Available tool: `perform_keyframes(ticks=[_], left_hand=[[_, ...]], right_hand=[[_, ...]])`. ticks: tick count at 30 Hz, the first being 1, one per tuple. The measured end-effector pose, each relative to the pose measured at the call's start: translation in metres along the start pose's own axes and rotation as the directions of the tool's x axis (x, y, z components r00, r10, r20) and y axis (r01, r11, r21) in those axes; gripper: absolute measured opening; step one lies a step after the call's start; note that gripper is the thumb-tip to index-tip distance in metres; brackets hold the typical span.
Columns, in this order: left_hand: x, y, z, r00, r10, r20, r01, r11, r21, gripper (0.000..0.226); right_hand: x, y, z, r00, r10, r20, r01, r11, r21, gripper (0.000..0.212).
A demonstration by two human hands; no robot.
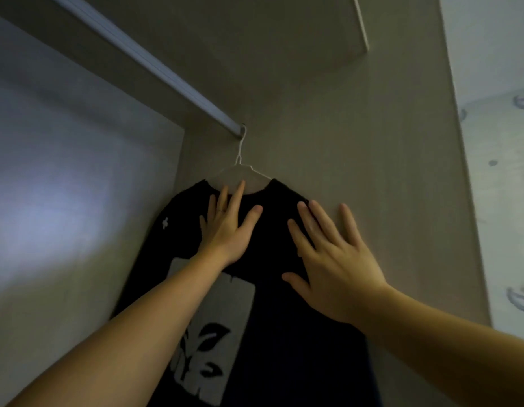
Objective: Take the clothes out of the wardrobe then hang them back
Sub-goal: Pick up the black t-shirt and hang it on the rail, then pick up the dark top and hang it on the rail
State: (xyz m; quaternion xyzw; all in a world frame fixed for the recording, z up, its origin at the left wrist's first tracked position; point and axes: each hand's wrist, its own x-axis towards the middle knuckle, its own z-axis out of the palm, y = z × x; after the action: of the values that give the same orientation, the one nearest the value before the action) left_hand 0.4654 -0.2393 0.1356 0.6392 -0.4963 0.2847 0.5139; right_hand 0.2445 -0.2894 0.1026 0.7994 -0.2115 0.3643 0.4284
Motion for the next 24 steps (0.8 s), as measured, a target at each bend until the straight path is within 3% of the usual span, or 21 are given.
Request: perform_keyframes(ticks=[8,13,18,24], left_hand=[[-0.153,0.058,0.023,0.961,0.266,0.075,-0.268,0.963,0.016,0.07],[-0.258,0.113,0.048,0.908,0.364,0.207,-0.376,0.926,0.022,0.068],[-0.367,0.173,0.092,0.875,0.355,0.331,-0.412,0.903,0.121,0.071],[-0.488,0.247,0.158,0.742,0.401,0.538,-0.441,0.895,-0.058,0.072]], right_hand=[[-0.156,0.011,-0.016,0.994,0.103,0.035,-0.104,0.994,0.032,0.081],[-0.265,0.016,-0.032,0.966,0.161,0.201,-0.17,0.985,0.029,0.081],[-0.377,0.022,-0.037,0.885,0.256,0.388,-0.303,0.951,0.064,0.085],[-0.521,0.066,-0.056,0.724,0.369,0.582,-0.446,0.895,-0.012,0.085]])
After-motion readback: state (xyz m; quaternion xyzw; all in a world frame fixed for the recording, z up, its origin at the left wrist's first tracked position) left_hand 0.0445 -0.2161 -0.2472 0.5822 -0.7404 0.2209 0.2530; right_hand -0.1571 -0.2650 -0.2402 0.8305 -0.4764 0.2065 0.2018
